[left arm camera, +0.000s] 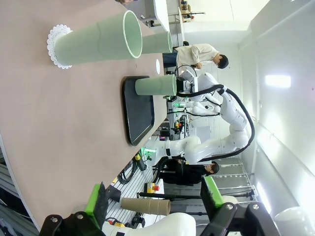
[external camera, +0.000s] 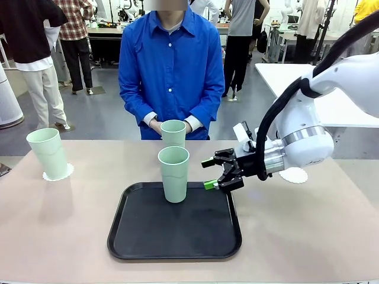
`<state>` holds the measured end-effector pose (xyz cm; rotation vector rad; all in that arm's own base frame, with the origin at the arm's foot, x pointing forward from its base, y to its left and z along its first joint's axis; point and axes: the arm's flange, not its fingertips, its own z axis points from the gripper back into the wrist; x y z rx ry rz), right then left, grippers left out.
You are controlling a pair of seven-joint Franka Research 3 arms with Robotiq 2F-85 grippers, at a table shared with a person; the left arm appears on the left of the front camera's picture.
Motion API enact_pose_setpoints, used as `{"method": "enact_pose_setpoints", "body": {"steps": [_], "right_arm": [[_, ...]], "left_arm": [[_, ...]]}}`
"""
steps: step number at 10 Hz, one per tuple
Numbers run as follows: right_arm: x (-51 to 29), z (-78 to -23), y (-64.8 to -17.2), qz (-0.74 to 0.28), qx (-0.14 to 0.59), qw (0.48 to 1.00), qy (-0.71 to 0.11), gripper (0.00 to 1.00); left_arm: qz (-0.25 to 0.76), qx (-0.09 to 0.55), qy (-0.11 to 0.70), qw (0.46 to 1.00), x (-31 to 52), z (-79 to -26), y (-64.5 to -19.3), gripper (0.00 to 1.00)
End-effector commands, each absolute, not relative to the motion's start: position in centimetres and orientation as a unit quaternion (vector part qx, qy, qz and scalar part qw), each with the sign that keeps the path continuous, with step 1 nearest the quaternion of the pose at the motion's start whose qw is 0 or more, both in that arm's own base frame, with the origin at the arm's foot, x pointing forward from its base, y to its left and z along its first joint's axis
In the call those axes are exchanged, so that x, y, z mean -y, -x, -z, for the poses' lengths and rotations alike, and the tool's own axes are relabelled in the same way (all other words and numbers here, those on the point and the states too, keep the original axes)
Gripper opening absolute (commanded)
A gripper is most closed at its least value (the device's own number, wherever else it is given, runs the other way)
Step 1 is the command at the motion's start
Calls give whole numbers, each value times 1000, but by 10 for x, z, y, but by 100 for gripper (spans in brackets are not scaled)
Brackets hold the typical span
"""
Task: Place coasters on the table and set cups on them.
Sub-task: Take one Reusable plastic cup from the Flat Tray and place it on a coaster set by the human.
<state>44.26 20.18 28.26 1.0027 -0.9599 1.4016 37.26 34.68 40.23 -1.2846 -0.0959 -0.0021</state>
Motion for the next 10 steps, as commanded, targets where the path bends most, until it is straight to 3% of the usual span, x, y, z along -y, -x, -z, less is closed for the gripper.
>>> {"method": "enact_pose_setpoints", "body": {"steps": [1, 10], "right_arm": [[-228, -263, -452, -600, 403, 552, -416, 100], [-258, -249, -456, -600, 405, 555, -409, 100]], "left_arm": [[-4, 47, 595, 802, -346, -403, -371, 100], [-4, 47, 595, 802, -346, -403, -371, 100]]}}
